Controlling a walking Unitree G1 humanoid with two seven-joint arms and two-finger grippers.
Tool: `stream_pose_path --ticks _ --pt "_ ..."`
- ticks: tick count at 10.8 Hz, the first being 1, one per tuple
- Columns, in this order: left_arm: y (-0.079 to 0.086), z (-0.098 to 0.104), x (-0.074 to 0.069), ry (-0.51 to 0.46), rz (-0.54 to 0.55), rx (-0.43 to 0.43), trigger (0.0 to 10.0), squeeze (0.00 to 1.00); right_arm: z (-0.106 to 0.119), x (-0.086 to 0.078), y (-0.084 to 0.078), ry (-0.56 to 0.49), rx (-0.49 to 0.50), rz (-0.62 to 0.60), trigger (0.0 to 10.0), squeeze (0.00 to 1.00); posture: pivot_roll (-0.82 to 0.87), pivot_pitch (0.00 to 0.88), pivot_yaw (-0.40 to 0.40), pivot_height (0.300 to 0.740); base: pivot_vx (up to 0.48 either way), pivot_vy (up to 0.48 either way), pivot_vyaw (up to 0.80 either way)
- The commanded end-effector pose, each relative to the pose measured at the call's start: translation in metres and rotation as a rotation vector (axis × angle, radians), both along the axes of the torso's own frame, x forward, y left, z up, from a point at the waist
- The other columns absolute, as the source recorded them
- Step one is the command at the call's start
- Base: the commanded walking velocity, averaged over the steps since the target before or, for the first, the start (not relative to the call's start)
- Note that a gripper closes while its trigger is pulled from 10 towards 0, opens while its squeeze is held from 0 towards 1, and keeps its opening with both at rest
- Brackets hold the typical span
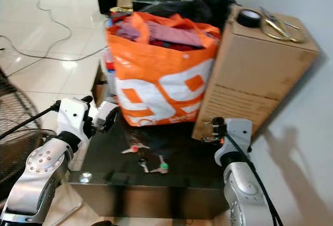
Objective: Hang keys on a hook
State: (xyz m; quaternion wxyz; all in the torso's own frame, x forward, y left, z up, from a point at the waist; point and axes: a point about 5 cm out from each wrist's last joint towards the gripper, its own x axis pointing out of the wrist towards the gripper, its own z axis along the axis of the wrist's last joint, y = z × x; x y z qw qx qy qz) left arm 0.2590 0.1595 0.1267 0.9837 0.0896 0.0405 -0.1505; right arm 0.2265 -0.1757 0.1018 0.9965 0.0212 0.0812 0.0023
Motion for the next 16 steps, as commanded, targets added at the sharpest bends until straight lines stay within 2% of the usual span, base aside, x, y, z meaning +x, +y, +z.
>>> stream_pose_path --ticks 1,2,4,5,9,10,12,13,14,15,16 --pt "-0.001 -0.002 -0.002 0.013 -0.005 0.004 10.0 0.0 0.003 0.0 -0.004 -0.005 -0.005 -0.017 10.0 0.0 -0.03 0.0 -0.021 0.74 0.0 0.262 0.0" --pt "0.002 -0.005 -0.002 0.025 -0.01 0.014 10.0 0.0 0.005 -0.001 -0.005 -0.002 -0.025 -0.031 10.0 0.0 -0.04 0.0 -0.016 0.74 0.0 0.266 -0.42" --pt "0.008 -0.007 -0.003 0.033 -0.005 0.021 10.0 0.0 0.005 -0.008 -0.001 0.015 0.035 -0.01 10.0 0.0 -0.03 0.0 -0.019 0.74 0.0 0.272 -0.68" --pt "0.012 -0.01 -0.003 0.042 0.015 0.03 10.0 0.0 0.0 -0.012 0.001 0.031 0.027 -0.018 10.0 0.0 -0.04 0.0 -0.006 0.74 0.0 0.0 -0.8" --pt "0.008 -0.008 -0.001 0.066 -0.017 0.02 10.0 0.0 0.004 -0.016 -0.001 0.033 0.009 -0.026 10.0 0.0 -0.05 0.0 0.009 0.74 0.0 0.0 -0.8" --pt "0.005 -0.012 -0.002 0.093 -0.033 0.04 10.0 0.0 0.004 -0.016 0.0 0.033 0.021 -0.024 10.0 0.0 -0.05 0.0 0.013 0.74 0.0 0.0 -0.8" --pt "0.009 -0.014 0.002 0.122 0.006 0.022 10.0 0.0 0.006 -0.017 0.005 0.034 0.03 -0.014 10.0 0.0 -0.06 0.0 0.019 0.74 0.0 0.0 -0.8" --pt "0.011 -0.011 0.005 0.059 0.025 0.067 10.0 0.0 0.007 -0.016 0.004 0.031 0.028 -0.021 10.0 0.0 -0.06 0.0 0.027 0.74 0.0 0.0 -0.8" --pt "0.011 -0.009 0.008 0.008 0.041 0.059 10.0 0.0 0.007 -0.014 0.004 0.023 0.03 -0.017 10.0 0.0 -0.06 0.0 0.038 0.74 0.0 0.0 -0.8" --pt "0.011 -0.009 0.009 0.016 0.058 0.054 10.0 0.0 0.007 -0.013 0.005 0.019 0.03 -0.013 10.0 0.0 -0.06 0.0 0.045 0.74 0.0 0.0 -0.8" --pt "0.007 -0.009 0.01 0.052 0.002 0.028 10.0 0.0 0.008 -0.01 0.006 0.012 0.037 -0.007 10.0 0.0 -0.07 0.0 0.049 0.74 0.0 0.0 -0.8"
